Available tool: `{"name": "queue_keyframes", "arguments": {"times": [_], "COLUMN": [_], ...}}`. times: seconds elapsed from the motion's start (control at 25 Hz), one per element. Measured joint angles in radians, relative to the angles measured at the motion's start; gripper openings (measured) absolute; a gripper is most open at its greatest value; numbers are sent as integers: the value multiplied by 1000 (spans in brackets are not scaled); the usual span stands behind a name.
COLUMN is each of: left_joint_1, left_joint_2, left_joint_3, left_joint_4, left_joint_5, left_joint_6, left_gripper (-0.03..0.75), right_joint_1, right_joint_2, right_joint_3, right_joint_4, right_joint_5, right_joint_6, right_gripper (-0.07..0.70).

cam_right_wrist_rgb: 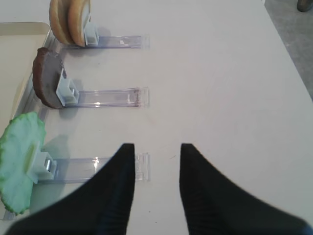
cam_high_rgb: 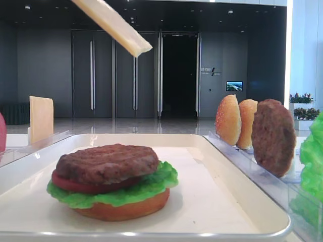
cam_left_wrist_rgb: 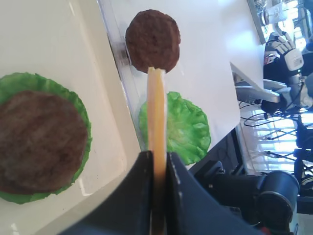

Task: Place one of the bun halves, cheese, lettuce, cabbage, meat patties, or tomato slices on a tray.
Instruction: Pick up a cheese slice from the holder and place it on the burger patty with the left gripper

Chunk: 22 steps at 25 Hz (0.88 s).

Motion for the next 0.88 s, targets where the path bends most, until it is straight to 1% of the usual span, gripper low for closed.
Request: {"name": "queue_keyframes", "arguments": {"times": [0.12,0.2,0.32,0.48,0.64,0.72,0.88], "left_joint_1": [43,71,120,185,198,198,198], "left_joint_2": [0,0,0,0,1,15,85], "left_joint_3": [53,81,111,135,135,135,135], "left_joint_4": [-103,-147,-175,-181,-194,-198,-235], "left_joint_5": [47,79,119,190,211,231,242], "left_joint_6": [112,160,206,246,269,286,351], "left_gripper": [34,34,34,34,34,34,34], "right_joint_1": [0,0,0,0,0,0,0], "right_joint_2": [0,0,0,0,0,0,0], "right_joint_3": [0,0,0,0,0,0,0], "right_joint_4": [0,0,0,0,0,0,0], "right_joint_5": [0,0,0,0,0,0,0], "right_joint_6": [0,0,0,0,0,0,0], "right_gripper": [246,244,243,243,241,241,241]}}
